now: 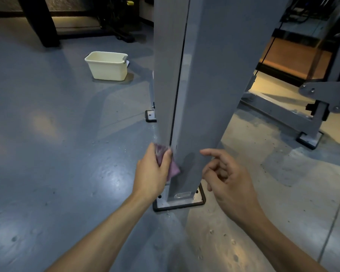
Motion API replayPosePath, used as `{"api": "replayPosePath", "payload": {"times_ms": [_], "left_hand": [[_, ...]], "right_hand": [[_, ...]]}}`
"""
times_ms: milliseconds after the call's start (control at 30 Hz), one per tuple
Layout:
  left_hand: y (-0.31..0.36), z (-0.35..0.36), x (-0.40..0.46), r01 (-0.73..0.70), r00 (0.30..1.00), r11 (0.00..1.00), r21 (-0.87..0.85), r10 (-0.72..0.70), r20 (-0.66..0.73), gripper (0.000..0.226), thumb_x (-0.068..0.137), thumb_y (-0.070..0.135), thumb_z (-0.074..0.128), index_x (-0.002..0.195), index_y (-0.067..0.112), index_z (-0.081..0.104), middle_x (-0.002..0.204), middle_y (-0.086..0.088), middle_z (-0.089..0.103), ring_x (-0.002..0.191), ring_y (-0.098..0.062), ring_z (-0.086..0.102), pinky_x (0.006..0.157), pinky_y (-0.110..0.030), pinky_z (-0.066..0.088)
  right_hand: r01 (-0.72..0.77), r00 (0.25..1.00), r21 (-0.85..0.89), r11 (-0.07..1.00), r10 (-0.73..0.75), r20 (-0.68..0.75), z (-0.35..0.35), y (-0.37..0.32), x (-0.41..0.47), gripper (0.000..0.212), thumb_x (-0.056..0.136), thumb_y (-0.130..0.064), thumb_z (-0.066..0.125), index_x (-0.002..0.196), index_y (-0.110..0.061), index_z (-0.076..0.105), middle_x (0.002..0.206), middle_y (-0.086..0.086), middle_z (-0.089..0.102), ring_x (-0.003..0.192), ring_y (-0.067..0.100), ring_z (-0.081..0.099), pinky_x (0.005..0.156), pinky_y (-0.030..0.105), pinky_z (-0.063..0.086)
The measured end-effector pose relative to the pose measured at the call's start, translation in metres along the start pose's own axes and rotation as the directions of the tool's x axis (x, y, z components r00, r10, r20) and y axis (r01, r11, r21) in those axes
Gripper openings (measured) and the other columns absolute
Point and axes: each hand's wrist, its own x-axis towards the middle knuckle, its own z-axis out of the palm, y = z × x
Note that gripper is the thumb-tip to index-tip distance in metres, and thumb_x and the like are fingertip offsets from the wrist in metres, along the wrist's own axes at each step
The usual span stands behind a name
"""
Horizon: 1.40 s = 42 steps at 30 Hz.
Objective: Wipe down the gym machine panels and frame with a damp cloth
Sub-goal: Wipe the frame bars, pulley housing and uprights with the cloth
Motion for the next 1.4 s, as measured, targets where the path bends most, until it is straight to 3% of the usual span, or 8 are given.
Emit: {"api": "replayPosePath", "payload": {"times_ms": [167, 333, 667, 833, 1133, 1233, 1300, 1400], "left_hand": [[-0.002, -0.014, -0.003, -0.035, 0.999, 0.999, -0.032, 0.036, 0.019, 0.016, 0.099, 0.031, 0.068, 0.085, 0.027, 0.06, 0.079, 0.01, 0.069, 0.076, 0.001, 0.064, 0.061, -0.011, 0.045], [0.028, -0.04, -0.008, -0.212, 0.97, 0.951, -0.225, 0.233, 0.071, 0.016, 0.091, 0.043, 0.077, 0.093, 0.027, 0.075, 0.087, 0.004, 0.074, 0.08, -0.011, 0.069, 0.071, -0.027, 0.055], [0.062, -0.051, -0.009, -0.224, 0.903, 0.889, -0.398, 0.343, 0.258, 0.036, 0.074, 0.053, 0.082, 0.093, 0.022, 0.083, 0.092, -0.011, 0.074, 0.088, -0.025, 0.072, 0.08, -0.035, 0.056], [0.063, -0.052, -0.007, -0.159, 0.899, 0.871, -0.464, 0.322, 0.296, 0.046, 0.075, 0.061, 0.082, 0.102, 0.025, 0.078, 0.088, -0.014, 0.072, 0.081, -0.024, 0.065, 0.08, -0.036, 0.053], [0.059, -0.058, -0.006, -0.151, 0.902, 0.891, -0.428, 0.301, 0.309, 0.032, 0.078, 0.053, 0.082, 0.083, 0.022, 0.076, 0.072, -0.002, 0.063, 0.071, -0.016, 0.056, 0.07, -0.029, 0.049], [0.062, -0.06, -0.007, -0.18, 0.935, 0.885, -0.43, 0.289, 0.204, 0.026, 0.089, 0.049, 0.073, 0.082, 0.024, 0.076, 0.067, 0.001, 0.06, 0.067, -0.01, 0.055, 0.067, -0.02, 0.047], [0.065, -0.062, -0.004, -0.173, 0.957, 0.877, -0.448, 0.257, 0.132, 0.025, 0.084, 0.045, 0.067, 0.085, 0.022, 0.077, 0.064, 0.004, 0.057, 0.063, -0.008, 0.054, 0.065, -0.016, 0.046], [0.068, -0.06, 0.0, -0.168, 0.968, 0.858, -0.485, 0.236, 0.082, 0.026, 0.087, 0.04, 0.064, 0.091, 0.016, 0.076, 0.063, 0.002, 0.055, 0.062, -0.011, 0.054, 0.064, -0.018, 0.048]], "right_hand": [[0.004, 1.0, -0.018, 1.0, -0.005, -0.03, 0.006, -0.002, -0.005, 0.032, 0.092, -0.005, 0.067, 0.103, -0.036, 0.068, 0.078, -0.007, 0.065, 0.063, 0.011, 0.06, 0.06, 0.03, 0.05], [0.021, 0.999, -0.02, 1.0, -0.022, -0.03, 0.007, -0.024, -0.004, 0.032, 0.083, -0.046, 0.073, 0.113, -0.038, 0.065, 0.105, -0.014, 0.069, 0.092, 0.011, 0.069, 0.073, 0.021, 0.054], [-0.188, 0.97, 0.414, 0.891, 0.102, 0.221, -0.001, -0.059, 0.001, 0.039, 0.069, -0.015, 0.082, 0.106, -0.007, 0.071, 0.097, 0.022, 0.075, 0.083, 0.021, 0.07, 0.065, 0.031, 0.057], [-0.314, 0.941, 0.455, 0.833, 0.21, 0.265, -0.01, -0.067, 0.001, 0.038, 0.07, -0.013, 0.076, 0.105, 0.001, 0.07, 0.1, 0.017, 0.074, 0.077, 0.025, 0.069, 0.048, 0.034, 0.056], [-0.425, 0.903, 0.542, 0.726, 0.299, 0.307, -0.012, -0.077, -0.003, 0.021, 0.081, -0.002, 0.077, 0.102, -0.002, 0.077, 0.106, 0.018, 0.076, 0.096, 0.033, 0.075, 0.064, 0.039, 0.065], [-0.232, 0.972, 0.535, 0.813, 0.207, 0.108, -0.016, -0.096, -0.002, 0.015, 0.084, 0.003, 0.073, 0.096, -0.003, 0.078, 0.102, 0.018, 0.077, 0.095, 0.034, 0.075, 0.074, 0.04, 0.065], [0.101, 0.992, 0.348, 0.932, -0.069, -0.105, -0.027, -0.128, 0.003, 0.016, 0.083, -0.006, 0.076, 0.098, -0.011, 0.077, 0.099, 0.006, 0.079, 0.095, 0.028, 0.076, 0.083, 0.042, 0.064], [0.59, 0.741, -0.172, 0.789, -0.614, -0.272, -0.046, -0.18, 0.023, 0.013, 0.088, -0.017, 0.08, 0.095, -0.016, 0.068, 0.097, -0.002, 0.072, 0.088, 0.015, 0.07, 0.078, 0.031, 0.061]]}}
